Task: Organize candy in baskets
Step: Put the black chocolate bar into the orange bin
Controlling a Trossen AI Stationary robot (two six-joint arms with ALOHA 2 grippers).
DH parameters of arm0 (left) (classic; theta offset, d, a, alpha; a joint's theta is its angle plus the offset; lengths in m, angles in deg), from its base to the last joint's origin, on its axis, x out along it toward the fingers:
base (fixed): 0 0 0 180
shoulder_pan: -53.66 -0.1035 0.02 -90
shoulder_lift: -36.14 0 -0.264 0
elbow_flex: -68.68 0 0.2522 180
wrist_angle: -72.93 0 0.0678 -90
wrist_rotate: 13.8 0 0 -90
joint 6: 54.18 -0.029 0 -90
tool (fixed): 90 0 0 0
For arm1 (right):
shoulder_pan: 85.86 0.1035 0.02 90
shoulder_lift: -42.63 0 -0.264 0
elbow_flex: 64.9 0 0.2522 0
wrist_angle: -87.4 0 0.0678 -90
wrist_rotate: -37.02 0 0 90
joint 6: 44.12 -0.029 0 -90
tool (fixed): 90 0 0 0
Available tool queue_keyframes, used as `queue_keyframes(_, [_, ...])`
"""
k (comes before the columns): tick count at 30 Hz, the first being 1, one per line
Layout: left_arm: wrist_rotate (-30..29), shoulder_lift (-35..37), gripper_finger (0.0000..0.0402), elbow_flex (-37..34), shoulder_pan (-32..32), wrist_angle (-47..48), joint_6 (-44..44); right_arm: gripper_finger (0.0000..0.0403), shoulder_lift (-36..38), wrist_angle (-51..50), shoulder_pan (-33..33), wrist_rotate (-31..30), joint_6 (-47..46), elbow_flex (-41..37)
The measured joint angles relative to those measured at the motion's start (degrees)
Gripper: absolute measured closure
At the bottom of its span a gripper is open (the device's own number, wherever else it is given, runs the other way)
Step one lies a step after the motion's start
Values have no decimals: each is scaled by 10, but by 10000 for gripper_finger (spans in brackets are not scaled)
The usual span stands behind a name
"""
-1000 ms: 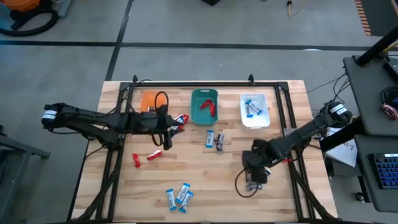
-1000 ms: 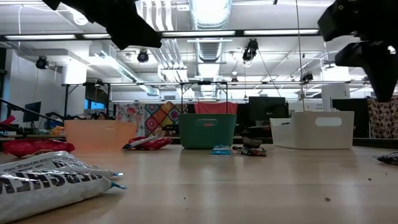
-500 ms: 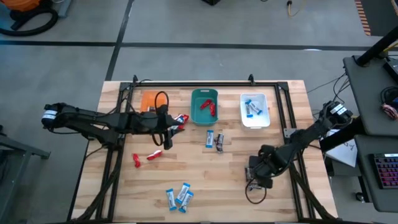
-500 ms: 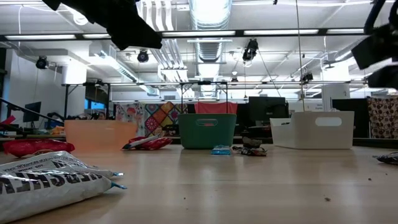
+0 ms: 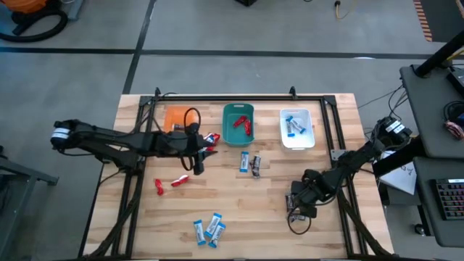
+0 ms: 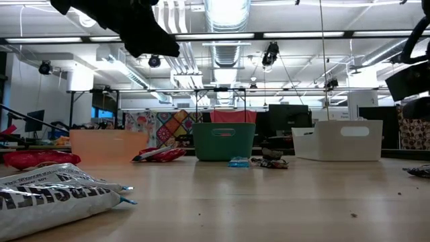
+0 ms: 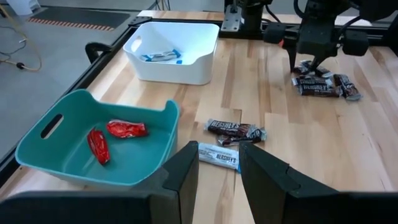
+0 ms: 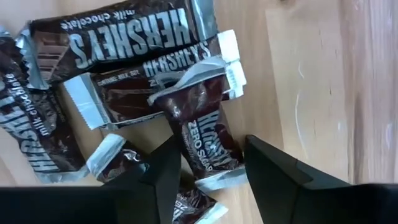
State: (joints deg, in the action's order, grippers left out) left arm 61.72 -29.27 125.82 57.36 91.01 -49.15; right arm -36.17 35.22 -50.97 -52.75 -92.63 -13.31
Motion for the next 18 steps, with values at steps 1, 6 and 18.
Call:
queue_keyframes(1, [0,-3,302,0,0,-4,0,247,0,1,0,-1,-1,-1])
queue_keyframes(6, [0,-19,302,0,0,-30,-10,288,0,-4,0,-13,0,1])
queue_keyframes(18, [14,-43,302,0,0,-53,-19,344,11,-15,-1,-18,1,10])
